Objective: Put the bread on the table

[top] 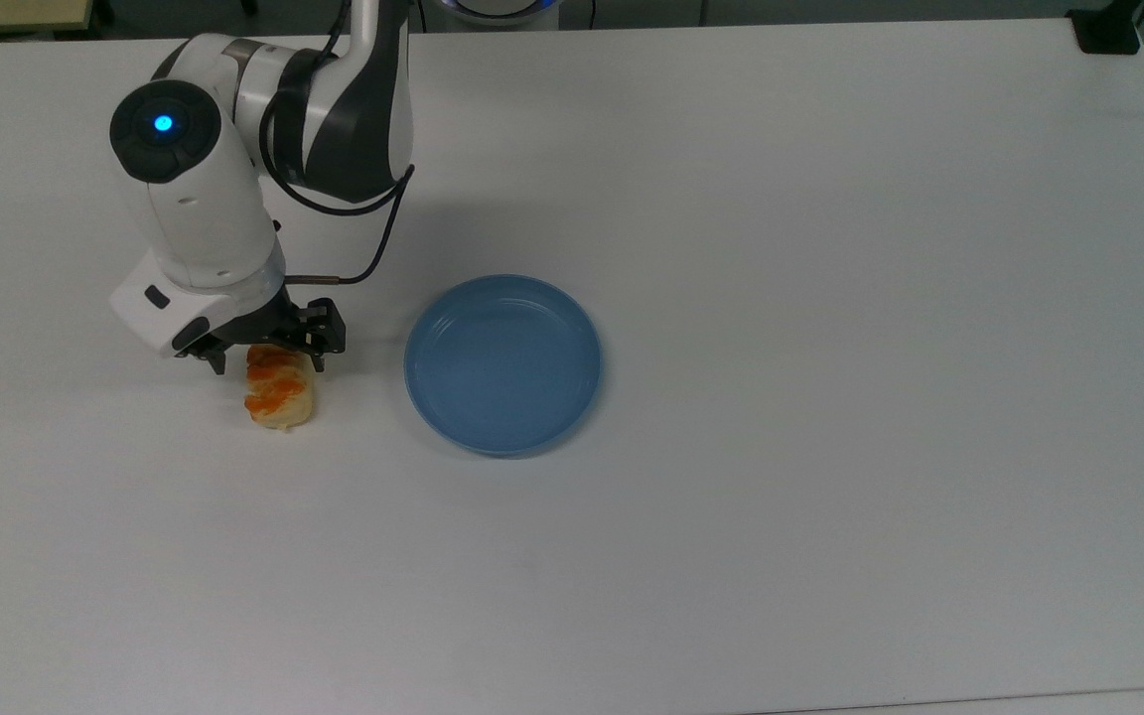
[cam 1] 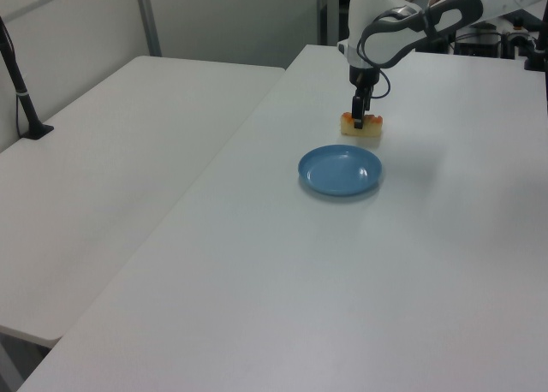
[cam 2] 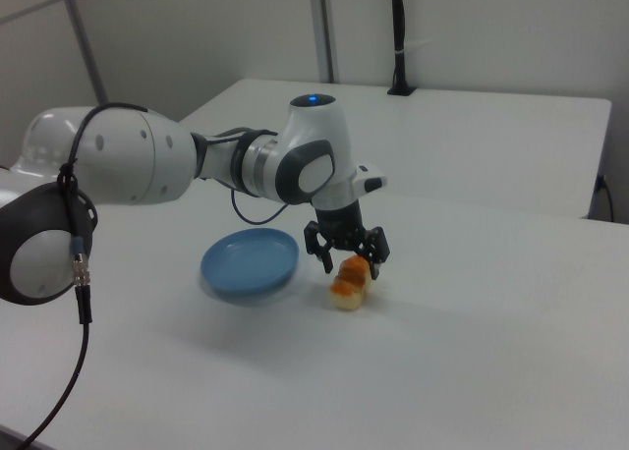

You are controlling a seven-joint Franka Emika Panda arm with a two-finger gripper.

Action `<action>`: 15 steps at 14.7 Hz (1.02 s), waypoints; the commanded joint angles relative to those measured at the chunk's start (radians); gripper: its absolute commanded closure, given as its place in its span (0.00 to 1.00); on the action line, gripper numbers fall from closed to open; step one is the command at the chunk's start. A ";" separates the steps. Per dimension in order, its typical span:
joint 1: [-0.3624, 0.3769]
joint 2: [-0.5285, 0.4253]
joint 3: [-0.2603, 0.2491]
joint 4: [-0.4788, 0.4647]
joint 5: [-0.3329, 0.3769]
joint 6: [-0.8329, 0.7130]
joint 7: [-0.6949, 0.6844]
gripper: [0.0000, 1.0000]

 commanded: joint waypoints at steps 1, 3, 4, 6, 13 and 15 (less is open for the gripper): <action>0.036 -0.111 0.012 -0.016 -0.003 -0.043 0.067 0.00; 0.117 -0.209 0.012 -0.014 -0.005 -0.170 0.178 0.00; 0.142 -0.252 0.012 -0.014 -0.003 -0.213 0.212 0.00; 0.191 -0.320 0.012 -0.016 0.005 -0.326 0.239 0.00; 0.302 -0.484 -0.019 -0.025 0.011 -0.548 0.330 0.00; 0.344 -0.493 -0.057 -0.037 0.011 -0.549 0.336 0.00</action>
